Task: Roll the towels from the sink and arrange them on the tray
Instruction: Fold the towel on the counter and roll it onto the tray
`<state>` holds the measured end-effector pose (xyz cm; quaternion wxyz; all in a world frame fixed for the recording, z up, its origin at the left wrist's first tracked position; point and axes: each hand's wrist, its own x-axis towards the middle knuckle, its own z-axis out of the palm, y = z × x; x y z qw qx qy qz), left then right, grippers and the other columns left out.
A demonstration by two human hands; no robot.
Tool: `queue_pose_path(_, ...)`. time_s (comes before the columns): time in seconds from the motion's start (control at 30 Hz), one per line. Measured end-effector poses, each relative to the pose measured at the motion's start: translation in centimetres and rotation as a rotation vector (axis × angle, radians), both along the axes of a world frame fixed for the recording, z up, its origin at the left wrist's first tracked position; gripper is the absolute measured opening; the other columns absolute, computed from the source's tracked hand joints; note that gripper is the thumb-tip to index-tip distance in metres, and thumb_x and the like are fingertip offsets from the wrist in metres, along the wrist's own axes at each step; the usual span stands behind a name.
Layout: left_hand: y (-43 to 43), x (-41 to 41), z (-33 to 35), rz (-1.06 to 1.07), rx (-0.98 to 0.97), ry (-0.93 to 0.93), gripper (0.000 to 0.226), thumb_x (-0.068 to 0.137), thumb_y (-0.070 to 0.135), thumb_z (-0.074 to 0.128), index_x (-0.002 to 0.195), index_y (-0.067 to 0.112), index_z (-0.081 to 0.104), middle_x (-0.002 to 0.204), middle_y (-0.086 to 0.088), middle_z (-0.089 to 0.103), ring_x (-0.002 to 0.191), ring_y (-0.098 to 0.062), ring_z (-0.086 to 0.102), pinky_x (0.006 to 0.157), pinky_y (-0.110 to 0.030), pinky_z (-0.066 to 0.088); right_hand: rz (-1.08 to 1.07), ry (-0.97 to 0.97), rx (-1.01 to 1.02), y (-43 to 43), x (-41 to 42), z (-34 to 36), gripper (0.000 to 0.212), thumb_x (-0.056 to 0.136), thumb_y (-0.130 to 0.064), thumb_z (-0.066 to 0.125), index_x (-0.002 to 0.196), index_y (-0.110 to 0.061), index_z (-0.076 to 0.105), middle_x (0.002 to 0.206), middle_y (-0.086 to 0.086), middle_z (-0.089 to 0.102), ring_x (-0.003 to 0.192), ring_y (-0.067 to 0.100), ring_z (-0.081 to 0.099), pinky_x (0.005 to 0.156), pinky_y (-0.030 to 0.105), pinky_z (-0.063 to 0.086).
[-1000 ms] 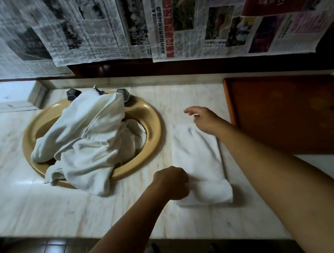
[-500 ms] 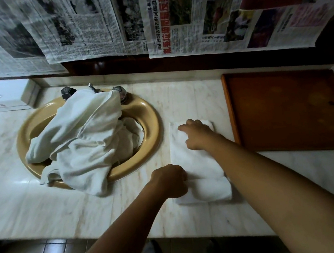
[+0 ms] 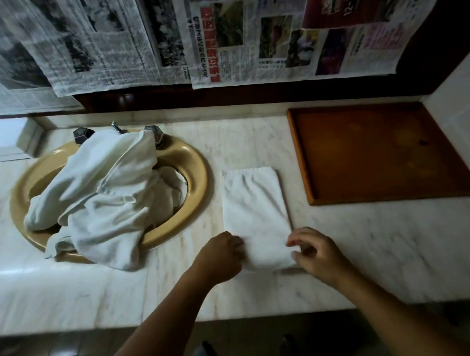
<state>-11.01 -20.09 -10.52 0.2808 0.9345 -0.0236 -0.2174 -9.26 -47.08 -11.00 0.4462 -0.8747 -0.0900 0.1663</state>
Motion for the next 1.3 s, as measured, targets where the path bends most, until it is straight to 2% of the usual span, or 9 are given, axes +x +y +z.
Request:
queue_pose_path(0.13, -0.2, -3.7, -1.4, 0.208, -0.199, -0.271, 0.033, 0.094, 0.023, 0.069, 0.127, 0.017, 0.065, 0.13, 0.004, 0.056, 0.109, -0.011, 0.059, 0.093, -0.024, 0.05, 0.07, -0.044, -0.113, -0.6, -2.7, -1.5, 0.059, 0.087, -0.01, 0.075, 0.137, -0.035, 0.057, 0.143, -0.027, 0.041, 0.131, -0.017, 0.035, 0.098, -0.003, 0.03)
queue_pose_path(0.23, 0.0, -5.9, -2.8, 0.376, -0.313, -0.348, 0.051, 0.092, 0.046, 0.068, 0.137, 0.027, 0.051, 0.134, 0.014, 0.045, 0.113, -0.005, 0.054, 0.093, -0.021, 0.051, 0.073, -0.048, -0.132, -0.8, -2.6, -2.3, 0.06, 0.087, -0.005, 0.073, 0.138, -0.034, 0.057, 0.148, -0.019, 0.043, 0.137, -0.001, 0.038, 0.109, 0.011, 0.032)
queue_pose_path(0.33, 0.2, -7.6, -3.4, 0.283, -0.325, -0.359, 0.054, 0.091, 0.045, 0.069, 0.14, 0.031, 0.048, 0.14, 0.014, 0.043, 0.126, -0.008, 0.05, 0.101, -0.024, 0.05, 0.069, -0.061, -0.126, -0.7, -2.1, -2.2, 0.055, 0.088, -0.002, 0.069, 0.137, -0.026, 0.059, 0.146, -0.007, 0.051, 0.134, 0.012, 0.047, 0.113, 0.031, 0.041)
queue_pose_path(0.5, 0.5, -8.1, -3.8, 0.273, -0.286, -0.339, 0.052, 0.093, 0.019, 0.071, 0.14, 0.034, 0.051, 0.14, 0.013, 0.048, 0.12, -0.008, 0.053, 0.096, -0.026, 0.055, 0.105, -0.054, -0.24, -0.5, -2.1, -1.9, 0.052, 0.094, 0.0, 0.051, 0.141, -0.021, 0.054, 0.144, 0.0, 0.053, 0.127, 0.019, 0.052, 0.106, 0.028, 0.044)
queue_pose_path(0.73, 1.1, -6.3, -3.5, 0.131, -0.091, -0.326, 0.044, 0.102, 0.039, 0.054, 0.144, 0.028, 0.048, 0.136, 0.006, 0.052, 0.119, -0.014, 0.053, 0.099, -0.032, 0.05, -0.019, 0.119, -0.229, 0.1, -2.1, -2.0, 0.05, 0.101, -0.012, 0.051, 0.149, -0.026, 0.045, 0.15, 0.004, 0.048, 0.133, 0.022, 0.049, 0.106, 0.035, 0.047)
queue_pose_path(0.9, 1.6, -6.8, -4.3, 0.087, -0.076, -0.326, 0.073, 0.086, 0.067, 0.057, 0.148, 0.031, 0.043, 0.151, 0.007, 0.041, 0.132, -0.014, 0.043, 0.112, -0.036, 0.043, -0.06, 0.141, -0.219, 0.5, -1.8, -1.7, 0.048, 0.1, -0.008, 0.053, 0.145, -0.024, 0.048, 0.143, 0.008, 0.055, 0.122, 0.023, 0.055, 0.091, 0.026, 0.045)
queue_pose_path(1.03, 0.9, -7.0, -4.4, 0.159, -0.138, -0.332, 0.063, 0.087, 0.051, 0.071, 0.143, 0.033, 0.048, 0.143, 0.01, 0.051, 0.115, -0.006, 0.053, 0.103, -0.035, 0.051, -0.029, 0.145, -0.181, 0.1, -2.4, -1.1, 0.056, 0.099, -0.011, 0.054, 0.145, -0.038, 0.035, 0.14, 0.005, 0.053, 0.112, 0.017, 0.055, 0.079, 0.024, 0.047)
queue_pose_path(1.2, -0.1, -7.1, -3.9, 0.237, -0.229, -0.32, 0.06, 0.09, 0.038, 0.073, 0.142, 0.038, 0.044, 0.14, 0.016, 0.051, 0.114, -0.007, 0.052, 0.097, -0.023, 0.045, 0.007, -0.15, -0.284, -0.5, -5.2, -1.6, 0.052, 0.097, -0.005, 0.056, 0.144, -0.024, 0.048, 0.156, -0.001, 0.039, 0.136, 0.016, 0.045, 0.098, 0.006, 0.032)
queue_pose_path(1.3, -0.3, -7.3, -3.7, 0.238, -0.217, -0.294, 0.047, 0.095, 0.038, 0.068, 0.137, 0.038, 0.046, 0.137, 0.016, 0.051, 0.107, -0.004, 0.051, 0.086, -0.011, 0.04, 0.04, -0.198, -0.301, -1.2, -5.4, -2.2, 0.057, 0.094, -0.017, 0.063, 0.148, -0.025, 0.046, 0.161, -0.005, 0.032, 0.144, 0.018, 0.037, 0.11, 0.023, 0.034)
